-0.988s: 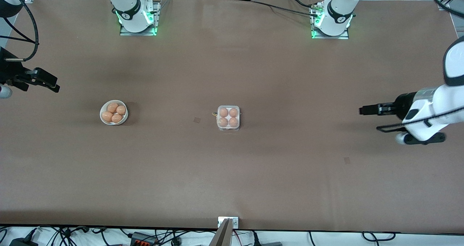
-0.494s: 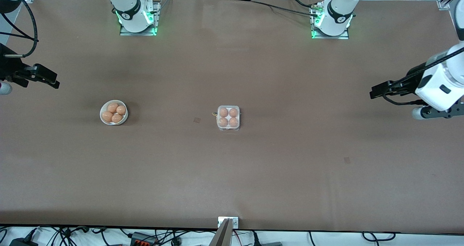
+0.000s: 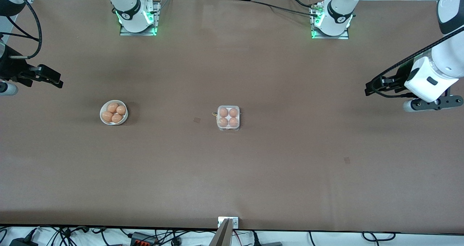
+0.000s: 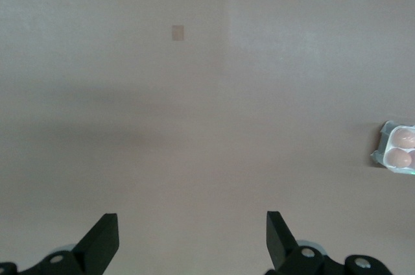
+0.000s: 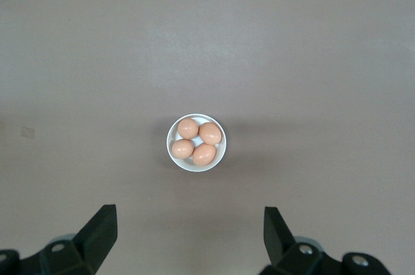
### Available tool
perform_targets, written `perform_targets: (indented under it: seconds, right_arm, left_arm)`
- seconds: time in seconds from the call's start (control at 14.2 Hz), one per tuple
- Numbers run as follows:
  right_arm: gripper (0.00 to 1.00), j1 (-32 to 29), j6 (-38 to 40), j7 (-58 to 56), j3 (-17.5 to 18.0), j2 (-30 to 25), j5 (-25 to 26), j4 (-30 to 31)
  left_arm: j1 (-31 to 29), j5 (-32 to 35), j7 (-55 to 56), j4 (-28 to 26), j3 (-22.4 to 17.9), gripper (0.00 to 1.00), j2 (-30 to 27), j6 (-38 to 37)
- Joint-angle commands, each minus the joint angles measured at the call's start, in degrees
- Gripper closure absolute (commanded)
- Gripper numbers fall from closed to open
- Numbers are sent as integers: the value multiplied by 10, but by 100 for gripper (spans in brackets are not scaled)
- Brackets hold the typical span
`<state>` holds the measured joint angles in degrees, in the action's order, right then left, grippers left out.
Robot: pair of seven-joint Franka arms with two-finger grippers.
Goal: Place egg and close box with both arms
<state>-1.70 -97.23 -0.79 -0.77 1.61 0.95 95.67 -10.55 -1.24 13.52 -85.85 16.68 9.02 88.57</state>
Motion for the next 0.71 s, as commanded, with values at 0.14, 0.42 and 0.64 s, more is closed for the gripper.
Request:
perform_targets:
  seconds: [0.14, 0.42, 0.64]
  right_arm:
    - [0, -1, -11, -6, -2, -28, -8, 28]
    - [0, -1, -8, -6, -1, -39, -6, 31]
    - [0, -1, -7, -7, -1, -40, -5, 36]
  left_arm:
    - [-14, 7, -27, -54, 3, 0, -45, 14]
    - [-15, 8, -28, -44, 3, 0, -41, 14]
    - [-14, 9, -29, -45, 3, 0, -40, 13]
